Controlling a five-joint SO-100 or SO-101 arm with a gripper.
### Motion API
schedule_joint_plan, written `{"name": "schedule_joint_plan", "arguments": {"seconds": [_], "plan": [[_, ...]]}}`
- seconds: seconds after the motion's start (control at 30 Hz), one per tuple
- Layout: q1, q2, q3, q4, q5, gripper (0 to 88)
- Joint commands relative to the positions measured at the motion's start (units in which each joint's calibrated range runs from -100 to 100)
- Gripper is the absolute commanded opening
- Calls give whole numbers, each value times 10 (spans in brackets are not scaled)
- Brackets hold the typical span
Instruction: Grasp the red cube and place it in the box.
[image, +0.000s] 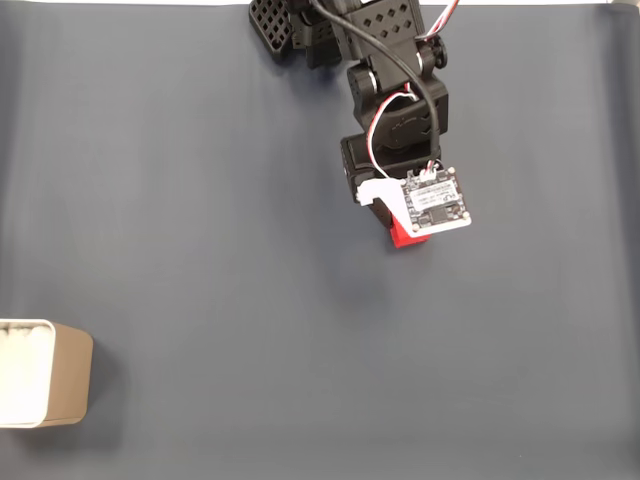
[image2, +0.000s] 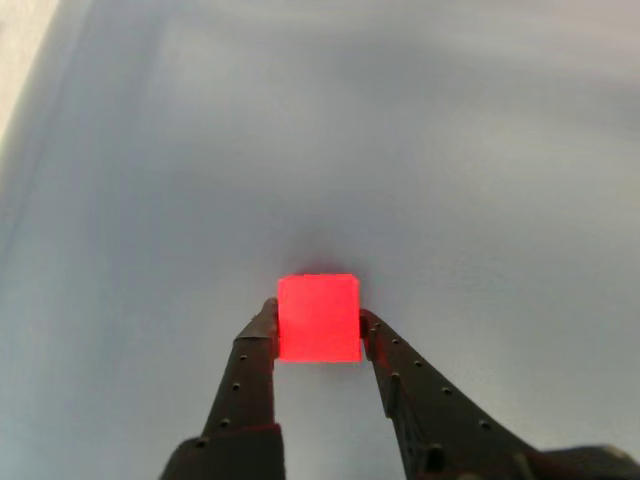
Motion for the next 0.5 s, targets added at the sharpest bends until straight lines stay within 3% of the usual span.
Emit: {"name": "schedule_joint_plan", "arguments": {"seconds": [0.0,0.47], "plan": [[-7,-3,-31,-6,5,94],[-4,-9,-32,9,17,0]]}}
